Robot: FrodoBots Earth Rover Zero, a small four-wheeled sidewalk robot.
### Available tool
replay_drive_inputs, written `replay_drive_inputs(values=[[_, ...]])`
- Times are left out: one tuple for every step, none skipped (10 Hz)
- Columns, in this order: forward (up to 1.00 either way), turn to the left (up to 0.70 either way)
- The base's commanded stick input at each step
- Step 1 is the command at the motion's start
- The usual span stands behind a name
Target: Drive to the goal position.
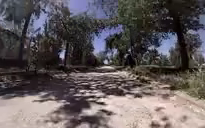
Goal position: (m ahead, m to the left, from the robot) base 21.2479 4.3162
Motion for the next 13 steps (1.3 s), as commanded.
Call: replay_drive_inputs(values=[[0.70, 0.01], [0.70, 0.01], [0.70, 0.01], [0.70, 0.11], [0.70, 0.23], [0.70, 0.31], [0.70, 0.28], [0.70, 0.21], [0.70, 0.01], [0.70, 0.01], [0.70, 0.01], [0.70, 0.01], [0.70, 0.01]])
